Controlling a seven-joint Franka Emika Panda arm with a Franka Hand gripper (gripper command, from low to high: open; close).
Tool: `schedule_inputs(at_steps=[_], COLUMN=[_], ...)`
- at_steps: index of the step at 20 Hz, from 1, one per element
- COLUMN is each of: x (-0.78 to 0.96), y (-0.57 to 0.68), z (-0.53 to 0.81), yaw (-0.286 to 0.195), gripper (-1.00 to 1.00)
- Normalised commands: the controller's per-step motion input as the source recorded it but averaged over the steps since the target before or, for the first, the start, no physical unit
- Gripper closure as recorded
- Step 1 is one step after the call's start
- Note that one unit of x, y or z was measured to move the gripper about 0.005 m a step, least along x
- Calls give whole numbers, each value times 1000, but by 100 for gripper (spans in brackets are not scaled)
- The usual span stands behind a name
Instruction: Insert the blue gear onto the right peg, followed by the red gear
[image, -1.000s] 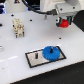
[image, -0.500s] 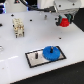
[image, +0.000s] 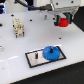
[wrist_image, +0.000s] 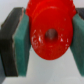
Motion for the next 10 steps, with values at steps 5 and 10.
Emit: schedule_inputs(at_steps=[5, 10], x=[674, 727], y=[-326, -305], z=[261, 192], yaw=[0, 0], gripper=[100, 100])
